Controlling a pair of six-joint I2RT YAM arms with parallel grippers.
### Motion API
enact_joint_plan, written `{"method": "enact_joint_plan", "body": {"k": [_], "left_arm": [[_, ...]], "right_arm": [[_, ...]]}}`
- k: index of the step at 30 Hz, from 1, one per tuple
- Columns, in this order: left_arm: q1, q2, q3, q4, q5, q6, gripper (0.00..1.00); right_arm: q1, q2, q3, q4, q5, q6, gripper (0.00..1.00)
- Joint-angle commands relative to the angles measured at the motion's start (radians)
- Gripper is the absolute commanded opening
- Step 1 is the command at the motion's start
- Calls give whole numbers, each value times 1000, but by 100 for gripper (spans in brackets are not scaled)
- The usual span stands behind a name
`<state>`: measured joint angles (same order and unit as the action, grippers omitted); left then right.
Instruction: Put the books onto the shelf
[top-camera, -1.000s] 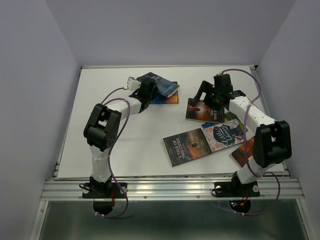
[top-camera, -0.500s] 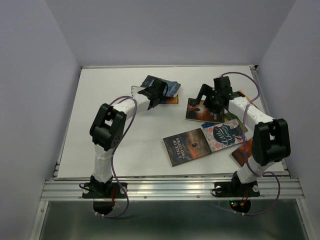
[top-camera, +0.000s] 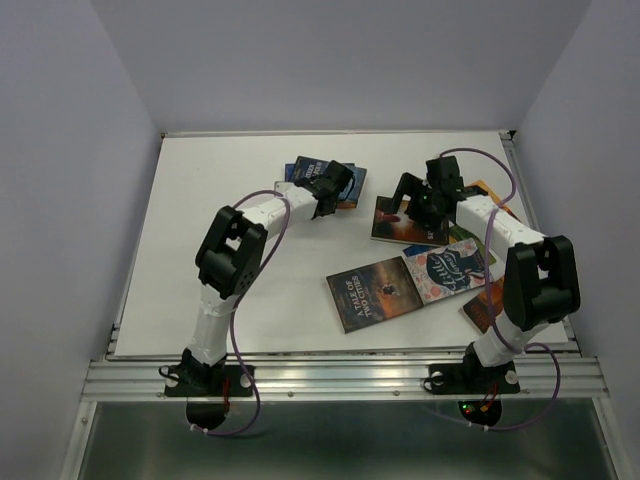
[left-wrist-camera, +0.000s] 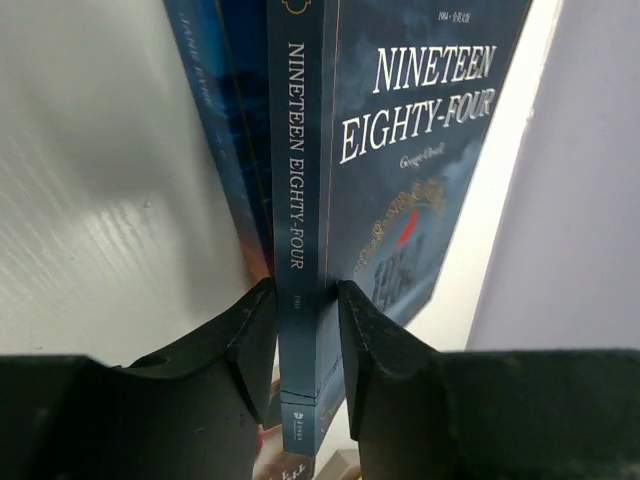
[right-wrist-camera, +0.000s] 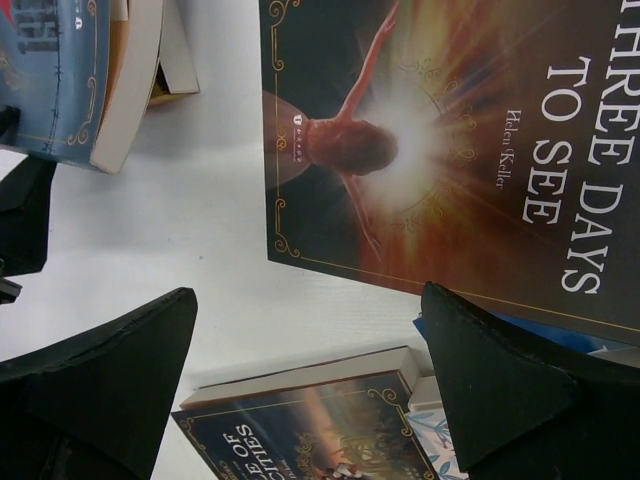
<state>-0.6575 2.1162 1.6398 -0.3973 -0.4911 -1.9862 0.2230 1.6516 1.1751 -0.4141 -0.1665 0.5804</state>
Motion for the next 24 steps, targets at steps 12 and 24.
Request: {"method": "enact_joint_plan", "body": {"k": [12,24], "left_arm": [[-5,-217,-69,-15,3,239,99],[170,-485,-271,215,104,861,99]], "right_arm": [[-5,131,112,14,-57,-123,100],[22,437,507,-80,180,-390,100]]}}
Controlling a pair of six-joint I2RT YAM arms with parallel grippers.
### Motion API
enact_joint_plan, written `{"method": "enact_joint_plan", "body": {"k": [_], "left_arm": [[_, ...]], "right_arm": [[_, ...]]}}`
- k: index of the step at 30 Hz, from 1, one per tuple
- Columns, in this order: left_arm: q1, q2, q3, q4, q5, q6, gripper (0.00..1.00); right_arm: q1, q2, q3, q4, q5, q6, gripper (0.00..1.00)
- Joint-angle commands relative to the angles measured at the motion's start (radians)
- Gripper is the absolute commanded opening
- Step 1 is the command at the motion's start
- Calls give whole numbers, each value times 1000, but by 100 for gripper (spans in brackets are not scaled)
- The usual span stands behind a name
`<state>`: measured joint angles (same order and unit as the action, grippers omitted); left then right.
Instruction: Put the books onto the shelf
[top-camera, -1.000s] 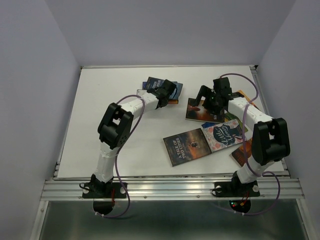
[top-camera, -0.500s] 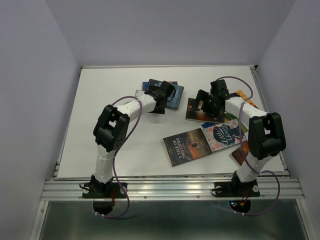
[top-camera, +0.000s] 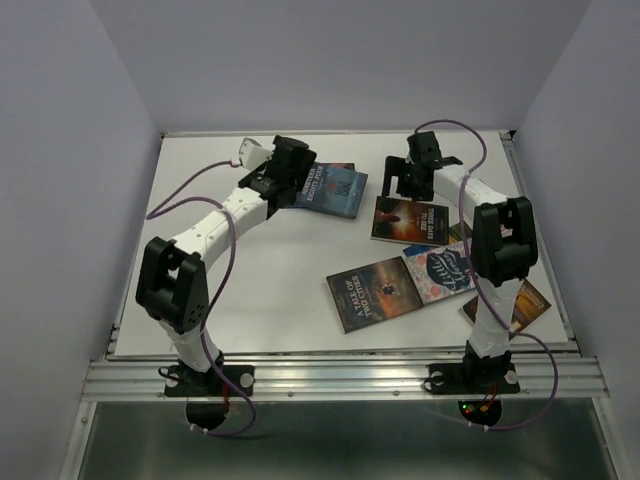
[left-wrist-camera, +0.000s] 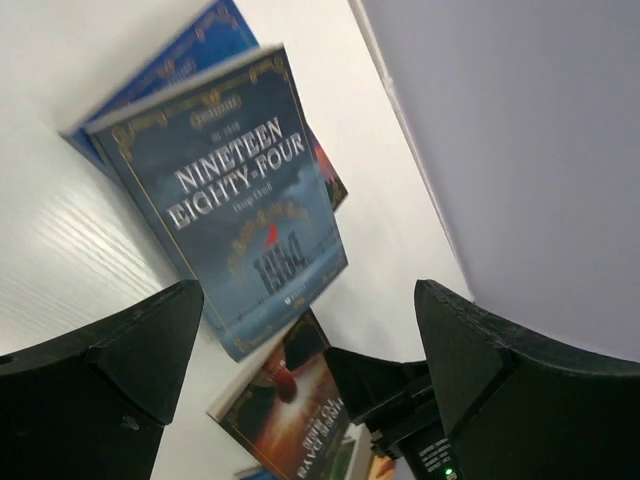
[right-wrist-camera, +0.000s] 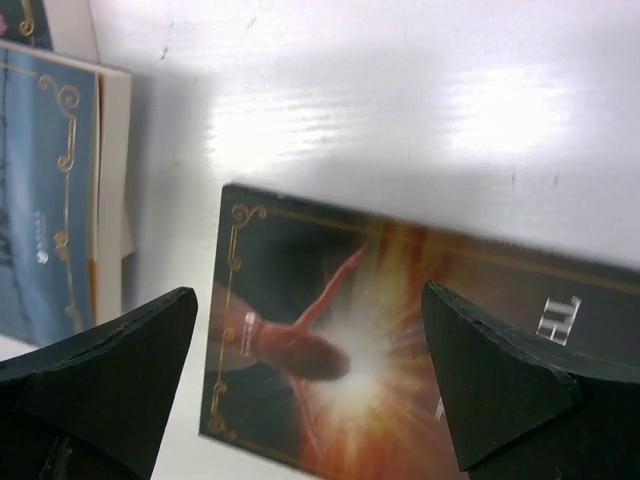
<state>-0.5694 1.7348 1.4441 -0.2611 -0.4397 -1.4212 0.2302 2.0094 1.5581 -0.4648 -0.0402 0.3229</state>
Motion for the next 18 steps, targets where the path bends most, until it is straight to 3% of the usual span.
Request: {"method": "enact_joint_plan", "body": {"k": [1,6,18], "left_arm": [[98,-118,-97,92,71,320,99],[209,-187,-255,166,223,435,99],[223,-261,-375,253,233,556,99]], "right_arm": [[15,101,147,-32,48,-154,100],[15,195,259,-34,8,-243,100],[58,345,439,-29,-78,-211,100]]}}
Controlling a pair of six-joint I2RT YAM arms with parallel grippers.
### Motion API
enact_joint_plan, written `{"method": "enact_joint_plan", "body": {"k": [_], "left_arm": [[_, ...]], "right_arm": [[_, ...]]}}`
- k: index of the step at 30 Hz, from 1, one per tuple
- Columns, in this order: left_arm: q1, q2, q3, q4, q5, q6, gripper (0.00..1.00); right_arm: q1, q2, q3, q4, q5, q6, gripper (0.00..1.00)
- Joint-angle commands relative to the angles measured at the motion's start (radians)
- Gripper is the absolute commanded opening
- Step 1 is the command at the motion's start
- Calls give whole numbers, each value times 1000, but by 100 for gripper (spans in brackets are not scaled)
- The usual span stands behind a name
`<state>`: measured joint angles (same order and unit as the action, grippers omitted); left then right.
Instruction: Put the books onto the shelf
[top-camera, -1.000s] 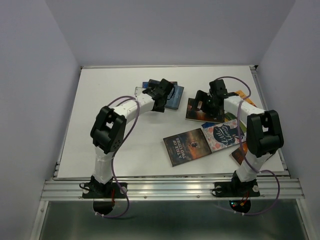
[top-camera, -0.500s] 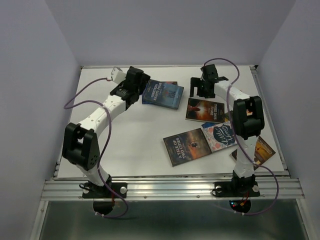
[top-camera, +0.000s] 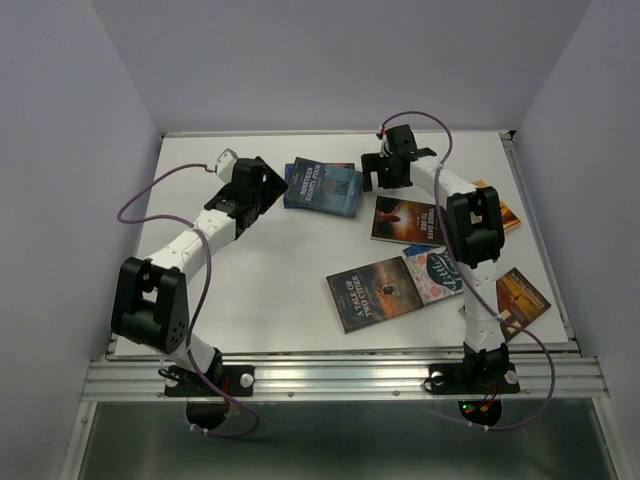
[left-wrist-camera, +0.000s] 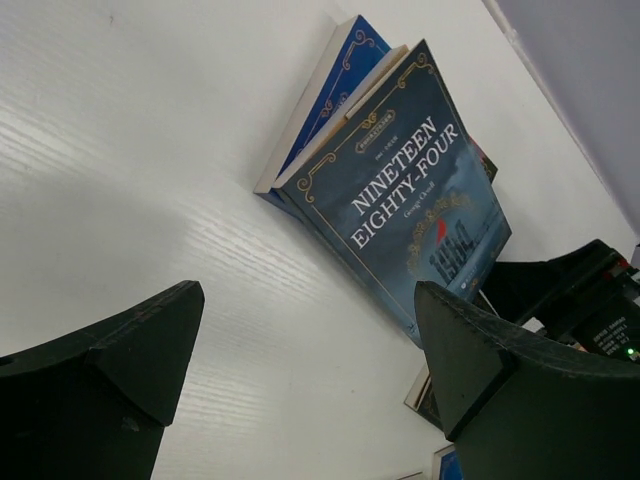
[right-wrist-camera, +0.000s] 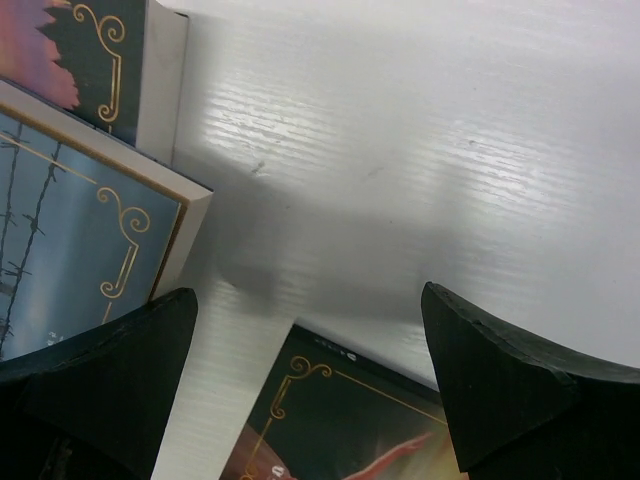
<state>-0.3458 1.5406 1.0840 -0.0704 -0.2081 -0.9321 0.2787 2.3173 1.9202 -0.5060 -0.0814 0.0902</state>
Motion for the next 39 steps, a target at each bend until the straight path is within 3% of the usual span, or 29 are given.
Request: {"method": "enact_joint_plan", "body": {"k": [1,10,26,29,34,39], "left_arm": [[-1,-68,-24,64,1,67,99],[-1,-10,-45,138,127,118,99],[-2,87,-38,211,266,164,99],[-4,133,-1,236,288,190,99],[-31,191,43,253,323,220,99],[-68,228,53,270,331,219,99]], "right_arm": [[10,46,91,14,-35,34,100],[10,139,240,43,-72,118,100],[19,200,315,75,-75,135,100],[19,185,306,77,23,200,100],[19,70,225,77,338,339,100],[19,-24,125,83,404,387,100]]}}
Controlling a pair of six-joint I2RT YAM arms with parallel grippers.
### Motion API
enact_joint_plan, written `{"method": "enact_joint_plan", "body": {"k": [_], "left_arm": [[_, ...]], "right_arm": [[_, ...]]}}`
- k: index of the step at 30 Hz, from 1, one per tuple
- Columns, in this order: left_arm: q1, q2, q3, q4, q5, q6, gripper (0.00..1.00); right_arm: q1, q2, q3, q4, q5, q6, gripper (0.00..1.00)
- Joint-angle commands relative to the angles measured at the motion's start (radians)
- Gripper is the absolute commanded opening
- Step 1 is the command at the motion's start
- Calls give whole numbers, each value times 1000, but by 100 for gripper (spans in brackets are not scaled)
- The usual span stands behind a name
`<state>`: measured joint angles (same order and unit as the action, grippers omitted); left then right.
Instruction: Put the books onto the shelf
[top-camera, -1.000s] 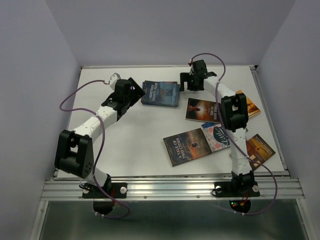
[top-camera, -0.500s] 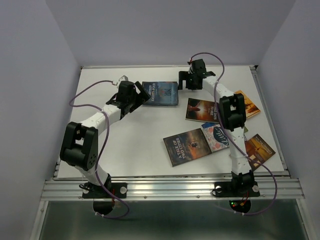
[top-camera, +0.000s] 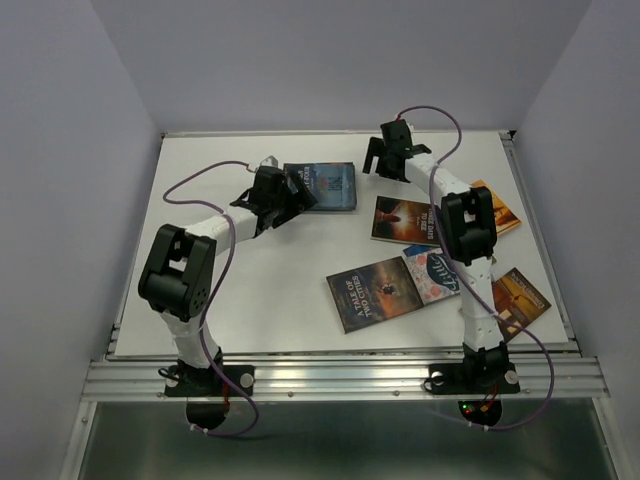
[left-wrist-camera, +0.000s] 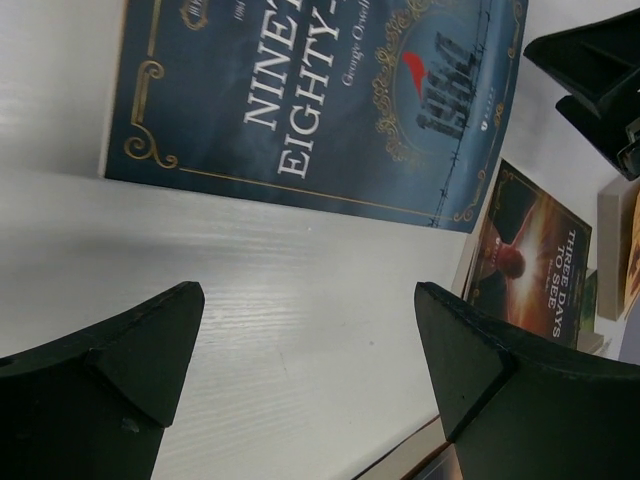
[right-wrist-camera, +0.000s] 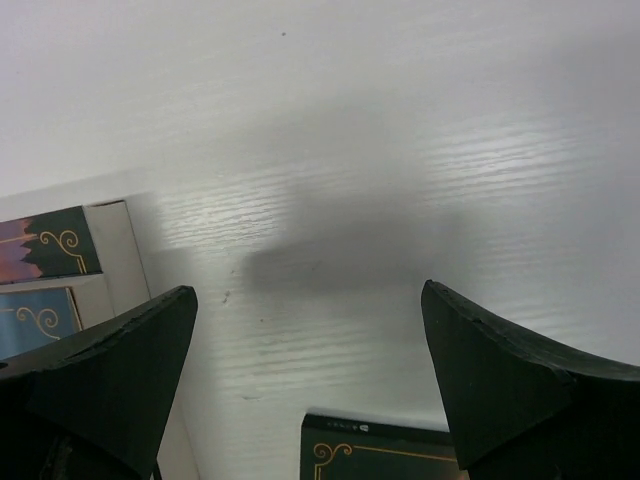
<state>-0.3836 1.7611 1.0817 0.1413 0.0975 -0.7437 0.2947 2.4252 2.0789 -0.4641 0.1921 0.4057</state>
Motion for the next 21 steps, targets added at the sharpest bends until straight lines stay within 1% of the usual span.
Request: {"method": "enact_joint_plan", "body": {"k": [1,5,10,21], "left_arm": [[-35,29,67,67,33,27,99],[-49,81,110,78,50,15,99],[-51,139,171,98,67,6,99],[-51,222,287,101,57,6,99]], "right_arm": [[3,-144,-46,41,132,73,100],[3,-192,-105,42,136,67,100],[3,-247,-187,44,184,53,100],[-6,-305,-259,42,184,32,100]]}}
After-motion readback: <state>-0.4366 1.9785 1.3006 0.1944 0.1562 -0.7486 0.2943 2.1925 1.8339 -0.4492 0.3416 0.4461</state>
